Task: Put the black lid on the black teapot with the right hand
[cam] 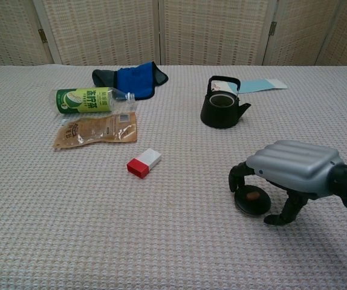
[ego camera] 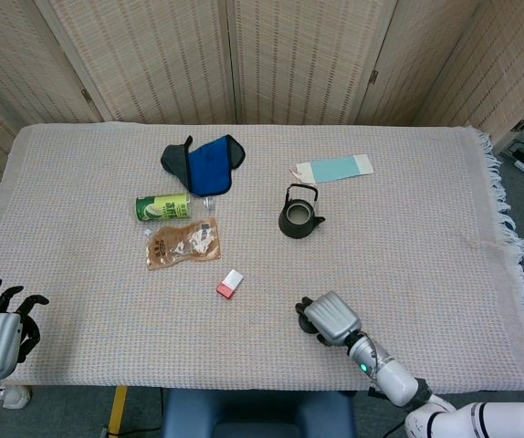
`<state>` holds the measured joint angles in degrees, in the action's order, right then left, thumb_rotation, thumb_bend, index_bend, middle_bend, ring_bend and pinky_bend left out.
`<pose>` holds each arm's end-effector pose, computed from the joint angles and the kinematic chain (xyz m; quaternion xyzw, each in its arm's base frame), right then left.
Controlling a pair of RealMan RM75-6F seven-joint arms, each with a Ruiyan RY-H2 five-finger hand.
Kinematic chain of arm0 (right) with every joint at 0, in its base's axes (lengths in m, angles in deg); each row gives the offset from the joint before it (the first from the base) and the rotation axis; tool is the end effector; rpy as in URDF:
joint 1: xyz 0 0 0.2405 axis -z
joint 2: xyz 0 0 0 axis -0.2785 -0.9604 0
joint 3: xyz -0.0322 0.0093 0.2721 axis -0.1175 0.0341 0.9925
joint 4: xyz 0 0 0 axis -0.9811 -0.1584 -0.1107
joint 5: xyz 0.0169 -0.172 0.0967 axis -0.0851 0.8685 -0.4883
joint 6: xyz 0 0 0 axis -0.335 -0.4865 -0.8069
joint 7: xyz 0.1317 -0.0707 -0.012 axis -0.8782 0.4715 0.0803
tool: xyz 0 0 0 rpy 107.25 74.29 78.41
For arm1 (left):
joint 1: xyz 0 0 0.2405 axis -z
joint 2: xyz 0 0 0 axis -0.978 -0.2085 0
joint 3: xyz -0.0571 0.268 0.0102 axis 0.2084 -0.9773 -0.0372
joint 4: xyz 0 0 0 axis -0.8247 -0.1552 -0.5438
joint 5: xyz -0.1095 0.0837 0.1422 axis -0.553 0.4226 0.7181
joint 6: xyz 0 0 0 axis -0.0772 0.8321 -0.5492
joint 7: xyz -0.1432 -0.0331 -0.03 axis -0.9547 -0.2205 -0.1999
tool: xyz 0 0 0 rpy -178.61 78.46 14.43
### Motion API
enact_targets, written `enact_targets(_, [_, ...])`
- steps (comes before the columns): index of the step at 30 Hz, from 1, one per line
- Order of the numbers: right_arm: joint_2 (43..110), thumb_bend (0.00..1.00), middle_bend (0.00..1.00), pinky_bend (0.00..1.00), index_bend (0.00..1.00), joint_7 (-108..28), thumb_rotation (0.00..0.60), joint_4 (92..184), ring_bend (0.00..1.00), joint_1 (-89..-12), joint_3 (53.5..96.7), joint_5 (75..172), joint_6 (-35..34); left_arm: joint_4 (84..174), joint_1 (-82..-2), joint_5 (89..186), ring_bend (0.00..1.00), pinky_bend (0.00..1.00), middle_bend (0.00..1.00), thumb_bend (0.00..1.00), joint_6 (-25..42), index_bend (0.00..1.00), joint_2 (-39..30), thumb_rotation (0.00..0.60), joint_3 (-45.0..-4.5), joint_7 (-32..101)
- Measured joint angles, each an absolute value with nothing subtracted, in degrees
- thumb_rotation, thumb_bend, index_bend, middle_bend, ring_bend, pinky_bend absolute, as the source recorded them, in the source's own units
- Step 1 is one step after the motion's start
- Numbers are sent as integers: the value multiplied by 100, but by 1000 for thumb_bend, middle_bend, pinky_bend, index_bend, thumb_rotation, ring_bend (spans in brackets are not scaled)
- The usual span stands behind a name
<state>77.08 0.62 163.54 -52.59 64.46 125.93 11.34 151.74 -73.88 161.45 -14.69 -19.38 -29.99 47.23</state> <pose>-0.1793 -0.2641 -0.0246 0.8502 -0.3105 0.2434 0.3485 -0.3091 0.1823 0.1563 -0.5963 -0.3561 -0.3655 0.6196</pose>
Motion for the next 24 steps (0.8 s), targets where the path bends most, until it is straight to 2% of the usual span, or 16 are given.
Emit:
enact_targets(11, [7688, 273, 396, 835, 376, 71, 600, 16360, 900, -5305, 6384, 12517, 1023, 15170, -7390, 16154, 163, 47, 181, 339, -1470, 372, -1934, 600, -3001, 4711])
enact_targets(16, [7720, 325, 406, 836, 393, 55, 600, 16343, 902, -5313, 6374, 12510, 962, 15169, -7391, 16154, 163, 47, 181, 339, -1463, 371, -1936, 600, -3005, 4708])
enact_targets(24, [7678, 327, 418, 835, 408, -64, 600, 16341, 903, -5302, 6393, 12513, 864, 15165, -7395, 16160, 163, 47, 181, 339, -1462, 371, -1938, 600, -3009, 4699])
